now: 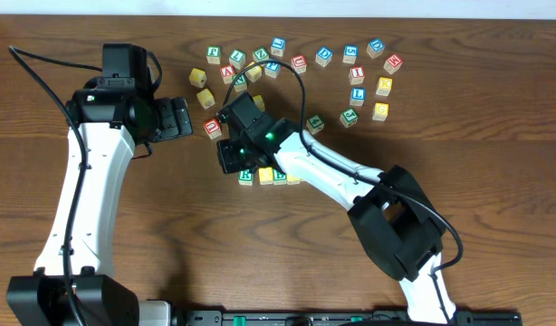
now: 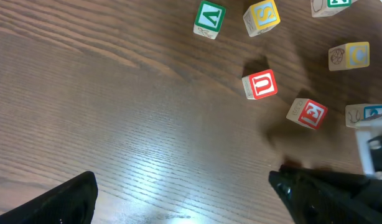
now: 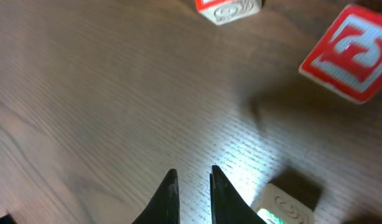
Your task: Spell out ROBOT
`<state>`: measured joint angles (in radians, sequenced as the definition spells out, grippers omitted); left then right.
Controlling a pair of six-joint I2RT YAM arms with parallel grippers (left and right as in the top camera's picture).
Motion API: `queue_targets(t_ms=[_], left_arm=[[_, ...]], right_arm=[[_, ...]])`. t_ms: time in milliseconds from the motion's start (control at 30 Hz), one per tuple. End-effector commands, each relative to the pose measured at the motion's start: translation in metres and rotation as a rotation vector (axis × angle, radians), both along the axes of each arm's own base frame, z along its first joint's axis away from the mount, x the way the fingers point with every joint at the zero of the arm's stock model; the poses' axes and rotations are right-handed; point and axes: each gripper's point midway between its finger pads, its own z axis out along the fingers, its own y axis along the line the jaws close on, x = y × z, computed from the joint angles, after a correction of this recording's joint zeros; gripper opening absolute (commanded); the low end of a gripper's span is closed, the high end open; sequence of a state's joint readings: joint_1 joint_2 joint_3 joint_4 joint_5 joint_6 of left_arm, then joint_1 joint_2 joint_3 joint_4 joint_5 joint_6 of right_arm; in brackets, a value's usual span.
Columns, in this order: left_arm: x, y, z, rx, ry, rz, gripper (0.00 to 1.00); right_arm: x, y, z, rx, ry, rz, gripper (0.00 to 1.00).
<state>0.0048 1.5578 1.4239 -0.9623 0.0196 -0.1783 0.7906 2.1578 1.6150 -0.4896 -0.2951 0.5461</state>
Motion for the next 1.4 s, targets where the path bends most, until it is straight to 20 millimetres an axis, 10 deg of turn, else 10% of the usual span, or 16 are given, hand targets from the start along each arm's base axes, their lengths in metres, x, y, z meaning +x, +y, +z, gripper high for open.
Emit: queue_targets(t_ms=[0,1367], left_arm=[[0.003,0.002,0.008,0.014,-0.021,-0.007,0.98],[0.003,0.002,0.008,0.014,-0.021,-0.007,0.97]], right_arm=[[-0.011,0.004,-0.016,-0.034,0.038,-0.001,0.12],[0.006,-0.083,-0.042,-0.267,0.199,-0.324,0.08]])
